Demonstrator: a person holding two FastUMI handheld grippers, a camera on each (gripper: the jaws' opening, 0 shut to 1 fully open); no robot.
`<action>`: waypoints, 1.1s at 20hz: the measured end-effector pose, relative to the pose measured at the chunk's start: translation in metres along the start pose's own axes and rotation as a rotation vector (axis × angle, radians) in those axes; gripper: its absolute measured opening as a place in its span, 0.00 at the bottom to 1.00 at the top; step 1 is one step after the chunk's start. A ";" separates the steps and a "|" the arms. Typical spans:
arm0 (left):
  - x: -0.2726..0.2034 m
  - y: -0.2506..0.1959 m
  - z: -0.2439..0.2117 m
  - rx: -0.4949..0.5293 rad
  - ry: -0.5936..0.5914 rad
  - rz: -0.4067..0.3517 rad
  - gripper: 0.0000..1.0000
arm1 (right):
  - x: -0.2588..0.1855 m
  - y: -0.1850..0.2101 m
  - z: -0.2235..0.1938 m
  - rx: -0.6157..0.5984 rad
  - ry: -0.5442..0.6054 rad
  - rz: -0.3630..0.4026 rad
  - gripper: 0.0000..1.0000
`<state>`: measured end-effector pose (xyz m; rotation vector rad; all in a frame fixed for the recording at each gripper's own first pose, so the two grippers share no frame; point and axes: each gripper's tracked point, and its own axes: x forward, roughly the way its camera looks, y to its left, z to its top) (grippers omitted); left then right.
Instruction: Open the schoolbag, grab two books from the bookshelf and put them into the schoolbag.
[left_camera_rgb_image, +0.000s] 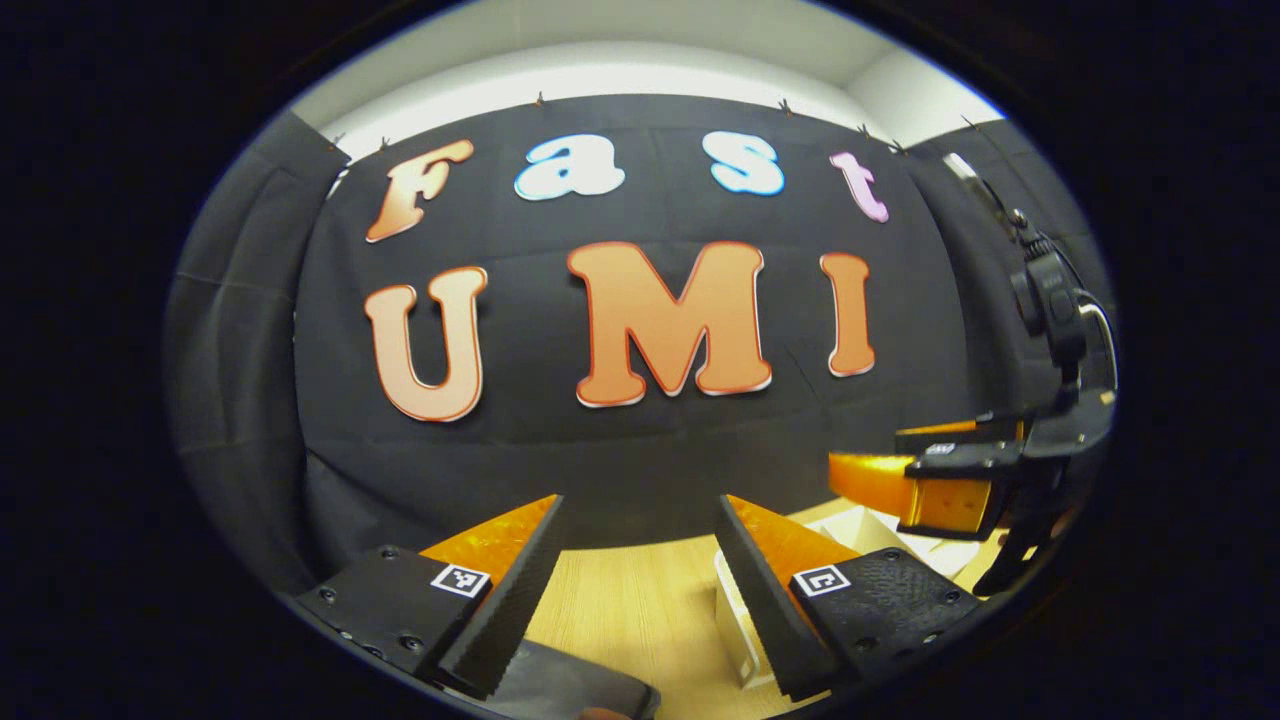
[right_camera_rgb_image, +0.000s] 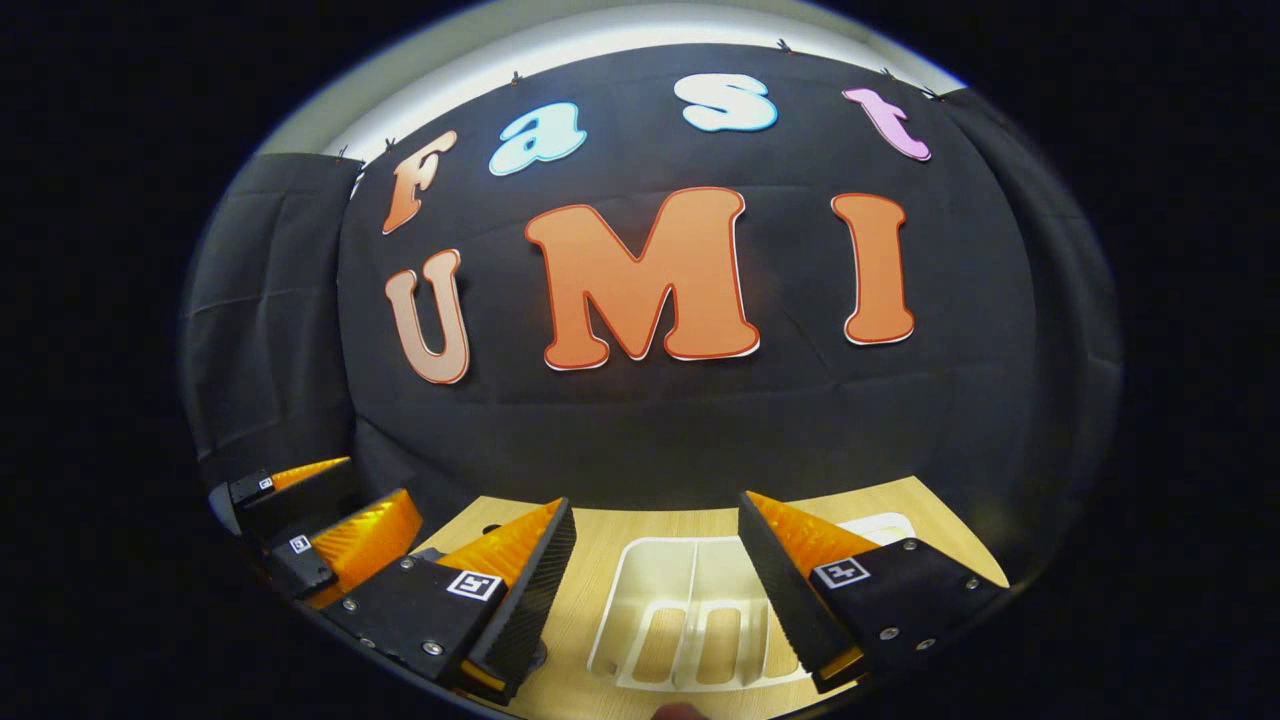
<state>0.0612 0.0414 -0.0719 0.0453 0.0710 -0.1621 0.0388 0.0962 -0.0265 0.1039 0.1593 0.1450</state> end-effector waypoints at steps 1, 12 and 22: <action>0.002 0.004 0.006 -0.017 -0.025 0.004 0.95 | -0.001 0.003 0.002 0.002 -0.022 0.003 0.97; 0.008 0.024 0.043 -0.066 -0.131 -0.002 0.94 | -0.016 0.021 0.023 -0.109 -0.123 -0.046 0.97; 0.007 0.049 0.037 -0.086 -0.141 0.008 0.94 | -0.024 0.034 0.023 -0.120 -0.149 -0.120 0.97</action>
